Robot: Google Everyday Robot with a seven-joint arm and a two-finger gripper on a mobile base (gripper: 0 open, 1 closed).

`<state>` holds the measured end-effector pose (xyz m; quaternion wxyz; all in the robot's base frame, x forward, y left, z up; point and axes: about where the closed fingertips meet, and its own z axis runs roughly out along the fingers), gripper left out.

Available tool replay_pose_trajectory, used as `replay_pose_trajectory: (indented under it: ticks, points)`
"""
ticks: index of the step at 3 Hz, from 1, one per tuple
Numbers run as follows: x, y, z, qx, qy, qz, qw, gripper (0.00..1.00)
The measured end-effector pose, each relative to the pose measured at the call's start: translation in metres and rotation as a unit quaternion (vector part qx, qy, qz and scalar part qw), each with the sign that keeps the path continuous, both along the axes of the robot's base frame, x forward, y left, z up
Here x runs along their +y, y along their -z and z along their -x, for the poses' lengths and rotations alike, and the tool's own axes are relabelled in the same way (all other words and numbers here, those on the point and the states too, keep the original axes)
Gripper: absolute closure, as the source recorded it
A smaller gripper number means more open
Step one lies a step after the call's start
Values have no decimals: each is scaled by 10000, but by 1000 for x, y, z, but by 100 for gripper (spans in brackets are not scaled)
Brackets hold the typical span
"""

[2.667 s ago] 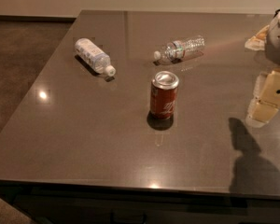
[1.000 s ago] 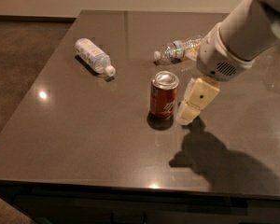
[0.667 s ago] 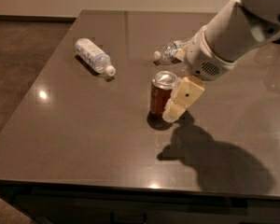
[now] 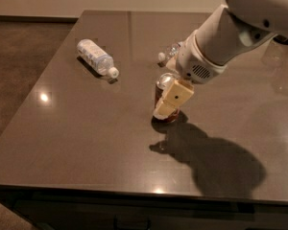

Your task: Move coke can near water bottle

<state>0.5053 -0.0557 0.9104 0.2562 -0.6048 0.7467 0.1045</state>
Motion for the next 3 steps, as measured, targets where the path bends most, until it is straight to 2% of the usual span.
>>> replay_pose_trajectory:
  ticks: [1, 2, 3]
  points:
    - [5, -2, -6, -5, -30, -35, 10000, 49]
    - [7, -8, -11, -32, -57, -72, 10000, 74]
    - [7, -22, -34, -62, 5, -109, 9999, 95]
